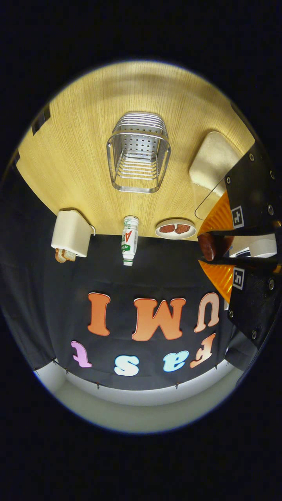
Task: Close the left gripper, press the button to open the rice cooker; take a wooden spoon from the chopstick holder with the right hand, scoop a spoonful of rice and pour it into the rice cooker, then put the wooden spoon back into the chopstick holder.
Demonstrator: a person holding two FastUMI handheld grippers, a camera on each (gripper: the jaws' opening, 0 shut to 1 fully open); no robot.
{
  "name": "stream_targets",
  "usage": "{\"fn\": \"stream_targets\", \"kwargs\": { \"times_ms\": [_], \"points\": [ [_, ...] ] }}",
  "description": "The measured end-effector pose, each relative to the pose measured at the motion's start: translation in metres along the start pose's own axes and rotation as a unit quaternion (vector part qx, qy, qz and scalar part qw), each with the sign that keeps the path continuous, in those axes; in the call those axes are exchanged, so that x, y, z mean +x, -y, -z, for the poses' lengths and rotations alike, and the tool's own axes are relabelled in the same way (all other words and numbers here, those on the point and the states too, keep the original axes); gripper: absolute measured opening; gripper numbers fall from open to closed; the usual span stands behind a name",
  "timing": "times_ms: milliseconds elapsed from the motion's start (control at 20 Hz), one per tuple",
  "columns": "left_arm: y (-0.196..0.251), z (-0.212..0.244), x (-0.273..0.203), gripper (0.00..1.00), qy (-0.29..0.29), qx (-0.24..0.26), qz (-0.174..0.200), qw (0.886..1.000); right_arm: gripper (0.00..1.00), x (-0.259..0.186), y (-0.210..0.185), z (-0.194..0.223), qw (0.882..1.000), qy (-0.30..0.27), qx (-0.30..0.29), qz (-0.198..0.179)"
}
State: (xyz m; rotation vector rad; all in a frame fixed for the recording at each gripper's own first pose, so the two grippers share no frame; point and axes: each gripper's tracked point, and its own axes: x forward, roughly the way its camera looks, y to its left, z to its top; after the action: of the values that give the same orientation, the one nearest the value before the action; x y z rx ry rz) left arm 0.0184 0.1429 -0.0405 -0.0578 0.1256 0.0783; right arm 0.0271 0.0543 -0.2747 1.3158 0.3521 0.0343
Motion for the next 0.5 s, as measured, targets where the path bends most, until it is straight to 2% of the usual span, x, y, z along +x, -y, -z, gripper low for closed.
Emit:
{"fn": "stream_targets", "kwargs": {
  "times_ms": [250,500],
  "points": [
    [-0.008,0.003,-0.001,1.00,-0.002,-0.007,-0.006,1.000,0.22,0.005,-0.007,-0.002,1.000,-0.002,-0.002,0.010],
    [-0.013,0.007,-0.001,1.00,-0.005,-0.016,-0.012,1.000,0.22,0.018,-0.037,0.010,1.000,-0.017,0.012,0.003]
  ]
}}
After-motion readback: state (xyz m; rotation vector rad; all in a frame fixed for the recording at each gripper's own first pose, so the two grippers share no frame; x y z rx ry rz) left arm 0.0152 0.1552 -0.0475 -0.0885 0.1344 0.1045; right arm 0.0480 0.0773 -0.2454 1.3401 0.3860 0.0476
